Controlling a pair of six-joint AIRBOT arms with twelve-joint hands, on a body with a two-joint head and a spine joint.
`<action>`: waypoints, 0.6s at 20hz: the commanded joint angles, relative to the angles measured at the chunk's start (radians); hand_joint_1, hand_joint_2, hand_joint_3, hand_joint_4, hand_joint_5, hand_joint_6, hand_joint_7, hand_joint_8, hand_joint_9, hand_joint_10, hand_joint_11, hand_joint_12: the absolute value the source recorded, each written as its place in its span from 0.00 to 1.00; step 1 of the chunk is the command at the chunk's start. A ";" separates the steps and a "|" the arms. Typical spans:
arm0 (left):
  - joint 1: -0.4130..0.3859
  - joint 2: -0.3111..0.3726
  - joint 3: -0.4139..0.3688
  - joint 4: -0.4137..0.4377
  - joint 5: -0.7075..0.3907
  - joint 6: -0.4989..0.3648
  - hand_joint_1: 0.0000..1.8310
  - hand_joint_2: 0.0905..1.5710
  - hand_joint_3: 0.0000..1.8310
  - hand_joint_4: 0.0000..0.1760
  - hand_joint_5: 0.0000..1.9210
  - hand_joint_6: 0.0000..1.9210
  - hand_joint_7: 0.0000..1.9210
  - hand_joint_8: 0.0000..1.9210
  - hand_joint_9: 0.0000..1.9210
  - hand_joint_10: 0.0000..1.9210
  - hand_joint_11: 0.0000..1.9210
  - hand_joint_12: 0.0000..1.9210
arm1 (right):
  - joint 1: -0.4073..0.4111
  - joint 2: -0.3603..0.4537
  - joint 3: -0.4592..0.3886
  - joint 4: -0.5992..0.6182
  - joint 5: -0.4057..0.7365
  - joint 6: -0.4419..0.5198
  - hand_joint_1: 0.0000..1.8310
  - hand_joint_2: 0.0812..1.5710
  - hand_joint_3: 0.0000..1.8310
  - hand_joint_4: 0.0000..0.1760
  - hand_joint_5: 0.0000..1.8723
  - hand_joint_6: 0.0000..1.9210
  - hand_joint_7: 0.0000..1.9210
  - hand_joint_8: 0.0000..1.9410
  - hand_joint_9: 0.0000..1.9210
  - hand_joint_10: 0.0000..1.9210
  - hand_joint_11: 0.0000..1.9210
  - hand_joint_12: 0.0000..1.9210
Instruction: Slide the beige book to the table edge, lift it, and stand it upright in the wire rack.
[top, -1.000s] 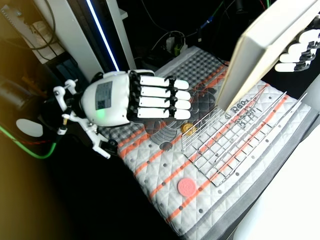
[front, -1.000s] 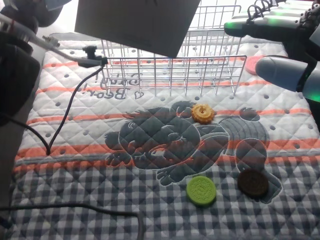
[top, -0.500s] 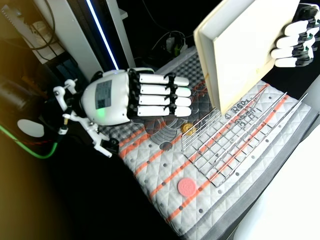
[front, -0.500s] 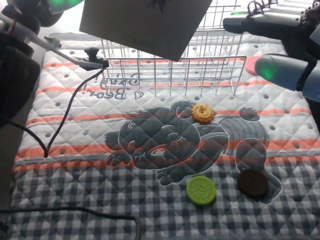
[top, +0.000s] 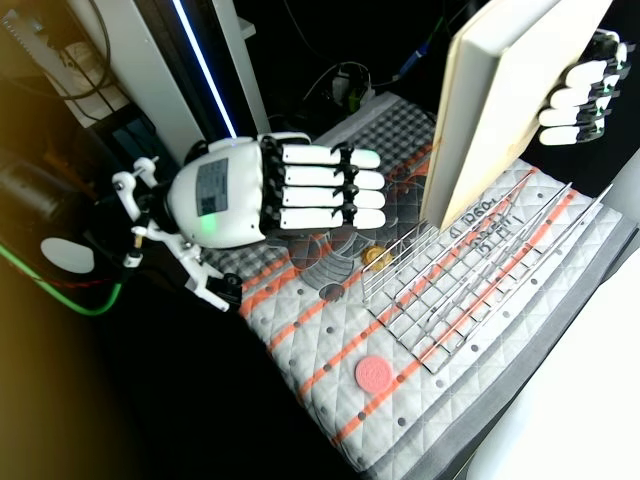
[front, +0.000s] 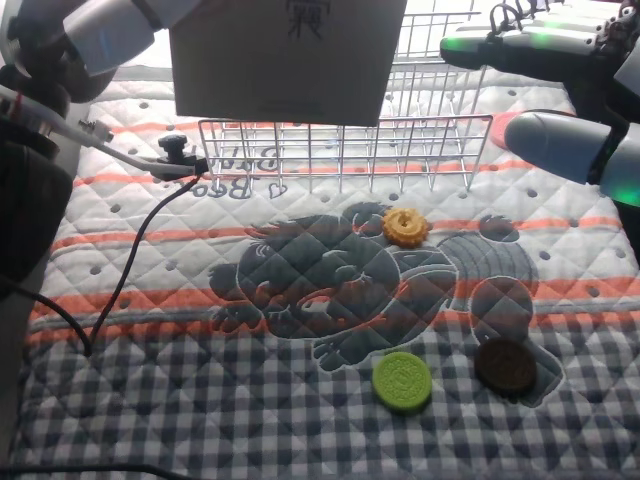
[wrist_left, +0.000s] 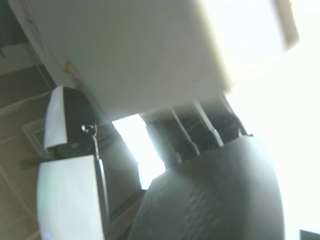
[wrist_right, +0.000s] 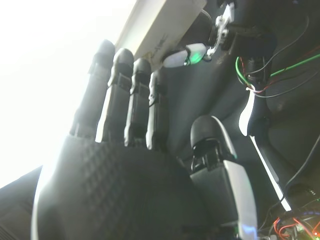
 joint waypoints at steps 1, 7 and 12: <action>0.001 0.004 -0.001 0.002 -0.102 -0.009 0.76 0.66 0.00 0.00 0.54 0.35 0.58 0.40 0.55 0.58 0.48 0.54 | 0.007 -0.003 0.004 0.035 0.123 0.009 0.00 0.94 0.00 0.00 0.24 0.00 0.24 0.00 0.22 0.00 0.22 0.00; 0.027 0.007 -0.010 -0.011 -0.094 -0.009 0.73 0.70 0.00 0.04 0.41 0.05 0.48 0.57 0.51 0.19 0.15 0.55 | 0.007 -0.004 0.003 0.038 0.123 0.012 0.00 0.95 0.00 0.00 0.24 0.00 0.24 0.00 0.23 0.00 0.23 0.00; -0.022 0.013 0.003 0.023 -0.058 -0.006 0.75 0.68 0.00 0.00 0.50 0.40 0.55 0.46 0.51 0.62 0.42 0.55 | 0.007 -0.004 0.004 0.038 0.123 0.012 0.00 0.95 0.00 0.00 0.24 0.00 0.25 0.00 0.24 0.00 0.23 0.01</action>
